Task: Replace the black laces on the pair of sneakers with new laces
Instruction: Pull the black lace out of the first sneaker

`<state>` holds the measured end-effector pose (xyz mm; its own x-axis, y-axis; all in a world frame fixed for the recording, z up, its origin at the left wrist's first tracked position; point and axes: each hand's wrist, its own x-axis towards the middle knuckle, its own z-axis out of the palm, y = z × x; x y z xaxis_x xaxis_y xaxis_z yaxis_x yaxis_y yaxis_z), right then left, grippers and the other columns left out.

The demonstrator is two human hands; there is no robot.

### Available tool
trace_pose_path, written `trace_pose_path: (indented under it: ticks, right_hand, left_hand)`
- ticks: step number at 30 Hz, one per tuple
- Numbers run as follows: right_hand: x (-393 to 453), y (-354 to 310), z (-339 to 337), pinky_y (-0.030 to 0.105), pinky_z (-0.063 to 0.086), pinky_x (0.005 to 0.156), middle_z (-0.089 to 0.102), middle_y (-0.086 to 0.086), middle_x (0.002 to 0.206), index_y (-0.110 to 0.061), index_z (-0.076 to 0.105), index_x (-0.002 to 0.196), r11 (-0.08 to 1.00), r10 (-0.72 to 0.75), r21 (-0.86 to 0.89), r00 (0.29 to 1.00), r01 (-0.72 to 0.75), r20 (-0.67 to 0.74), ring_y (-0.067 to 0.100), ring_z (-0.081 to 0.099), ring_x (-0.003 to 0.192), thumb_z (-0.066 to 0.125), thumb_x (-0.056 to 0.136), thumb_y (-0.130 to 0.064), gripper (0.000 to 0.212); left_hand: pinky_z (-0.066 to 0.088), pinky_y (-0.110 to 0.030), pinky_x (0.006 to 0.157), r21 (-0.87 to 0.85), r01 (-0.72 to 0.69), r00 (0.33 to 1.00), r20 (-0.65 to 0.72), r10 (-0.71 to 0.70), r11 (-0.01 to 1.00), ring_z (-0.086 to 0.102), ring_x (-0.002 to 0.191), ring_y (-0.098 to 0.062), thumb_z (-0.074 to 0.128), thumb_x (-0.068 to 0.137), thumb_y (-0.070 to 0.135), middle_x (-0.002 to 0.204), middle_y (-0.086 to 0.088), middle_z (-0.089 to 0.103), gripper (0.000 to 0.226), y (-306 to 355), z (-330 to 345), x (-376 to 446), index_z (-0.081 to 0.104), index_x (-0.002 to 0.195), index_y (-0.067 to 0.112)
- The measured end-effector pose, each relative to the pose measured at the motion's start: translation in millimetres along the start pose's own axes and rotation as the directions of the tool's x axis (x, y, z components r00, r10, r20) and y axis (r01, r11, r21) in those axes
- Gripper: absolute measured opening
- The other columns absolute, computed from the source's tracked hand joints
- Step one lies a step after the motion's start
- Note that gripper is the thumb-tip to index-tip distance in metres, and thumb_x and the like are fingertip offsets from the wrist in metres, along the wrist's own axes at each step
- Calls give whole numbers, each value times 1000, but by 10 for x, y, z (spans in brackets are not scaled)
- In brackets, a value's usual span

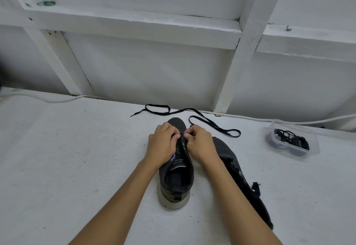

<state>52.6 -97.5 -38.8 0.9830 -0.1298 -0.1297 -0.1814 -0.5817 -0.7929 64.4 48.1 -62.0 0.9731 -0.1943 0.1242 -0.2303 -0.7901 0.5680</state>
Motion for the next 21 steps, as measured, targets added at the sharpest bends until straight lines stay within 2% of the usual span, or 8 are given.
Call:
trace_pose_path:
  ticks: [3,6,8,11,15,19,21]
  right_hand:
    - [-32,-19,71,27,43,73,66,0,90,-18,59,95,1000,-3,-25,1000,3,-4,19,59,88,53,99,-11,11]
    - [-33,-34,65,34,46,78,63,2,91,-11,58,102,994,-25,-108,999,27,23,24,59,91,48,100,-8,11]
    - [-26,-32,44,34,45,76,63,3,92,-11,58,103,994,-16,-104,1000,18,20,24,59,90,47,100,-9,11]
    - [-25,-11,58,29,40,73,66,7,98,-14,57,97,998,32,-49,999,-32,-3,23,59,89,48,99,-8,11]
    - [-41,-10,67,28,40,72,67,7,97,-13,58,96,999,37,-23,999,-38,-14,23,60,89,48,98,-6,12]
    - [-55,-7,58,12,38,60,64,-1,93,-11,61,100,995,84,51,996,-82,-37,11,55,81,50,101,-11,11]
    - [-67,4,61,17,39,63,64,0,93,-11,60,103,993,101,69,994,-99,-30,14,57,84,49,101,-11,12]
  left_hand:
    - [46,-43,79,21,-25,1000,-8,25,999,50,100,-18,53,99,24,105,6,54,12,-2,9,-2,64,98,21]
    - [49,-46,76,-82,-12,998,-59,7,997,51,96,-17,54,97,22,101,7,54,9,1,59,-43,62,94,20]
    - [50,-46,75,-105,-24,997,-70,16,994,51,95,-17,53,96,24,100,7,54,10,2,65,-29,61,93,20]
    - [50,-47,72,-35,-59,997,-48,58,998,51,94,-18,55,96,22,100,6,54,9,16,53,-6,62,92,18]
    - [50,-44,74,-82,11,997,-78,-17,997,50,96,-17,55,95,22,98,7,54,7,68,80,-30,60,91,18]
    - [48,-43,75,-61,-8,999,-52,4,998,50,98,-17,55,96,21,100,6,56,8,77,78,-13,61,91,19]
    - [48,-44,77,-68,19,998,-57,-23,998,51,99,-17,55,96,22,100,6,58,8,89,80,-6,61,92,20]
